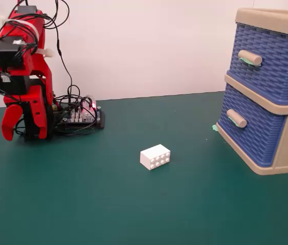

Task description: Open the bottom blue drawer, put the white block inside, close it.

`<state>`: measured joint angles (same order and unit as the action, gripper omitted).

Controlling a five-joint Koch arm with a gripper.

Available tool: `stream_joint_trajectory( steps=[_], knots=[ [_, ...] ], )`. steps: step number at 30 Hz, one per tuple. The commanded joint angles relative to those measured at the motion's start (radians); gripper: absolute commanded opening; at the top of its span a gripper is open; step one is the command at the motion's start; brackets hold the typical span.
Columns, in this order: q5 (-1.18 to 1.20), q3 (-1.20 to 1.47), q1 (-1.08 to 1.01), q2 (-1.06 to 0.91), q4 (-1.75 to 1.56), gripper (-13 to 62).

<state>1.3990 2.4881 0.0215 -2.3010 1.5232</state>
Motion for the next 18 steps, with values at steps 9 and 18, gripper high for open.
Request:
stream_joint_trajectory(
  steps=[9,18],
  knots=[
    [-0.014,0.017,0.008,-0.051,0.138,34.3],
    [-0.005,-0.051,0.002,-0.051,0.140,34.0]
  ],
)
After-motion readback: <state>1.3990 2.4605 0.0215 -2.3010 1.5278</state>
